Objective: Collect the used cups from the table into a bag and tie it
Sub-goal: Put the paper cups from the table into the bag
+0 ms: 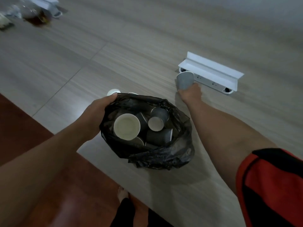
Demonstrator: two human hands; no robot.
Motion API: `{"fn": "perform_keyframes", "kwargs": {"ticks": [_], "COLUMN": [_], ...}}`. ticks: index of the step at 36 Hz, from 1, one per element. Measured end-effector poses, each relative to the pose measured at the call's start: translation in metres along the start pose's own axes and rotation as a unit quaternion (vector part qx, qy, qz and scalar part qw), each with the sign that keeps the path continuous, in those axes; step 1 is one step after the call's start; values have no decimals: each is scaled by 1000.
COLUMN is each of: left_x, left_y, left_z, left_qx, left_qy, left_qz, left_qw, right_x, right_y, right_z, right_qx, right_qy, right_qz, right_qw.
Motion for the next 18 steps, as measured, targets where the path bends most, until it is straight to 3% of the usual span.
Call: {"fn": "perform_keyframes", "kwargs": {"ticks": [6,11,15,18], "left_x": [1,0,2,2], "left_y": [2,5,7,7], "left_z": [-4,-6,-9,-11], "left_qx": [2,-8,-12,-15], "left_qy": [16,41,54,51], "left_qz": [-1,-3,-14,-12], "left_qw": [1000,999,998,999], "right_x": [18,39,27,13], "right_y": [0,-1,10,20], "right_z": [-41,-112,-176,-211], "right_qx": [29,96,162,211], "right_qy": [34,-50,-174,-183], "right_qz": [173,281,223,37], "right_qw": [984,954,945,959]}}
Point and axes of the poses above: each hand's wrist, its own z-axis towards the middle knuckle, its own x-axis out of the back of the hand, y = z × x, the point moved 7 cm from there along z, towards the middle knuckle, and after that the axes turned 3 degrees about -x, right-handed, at the moved point
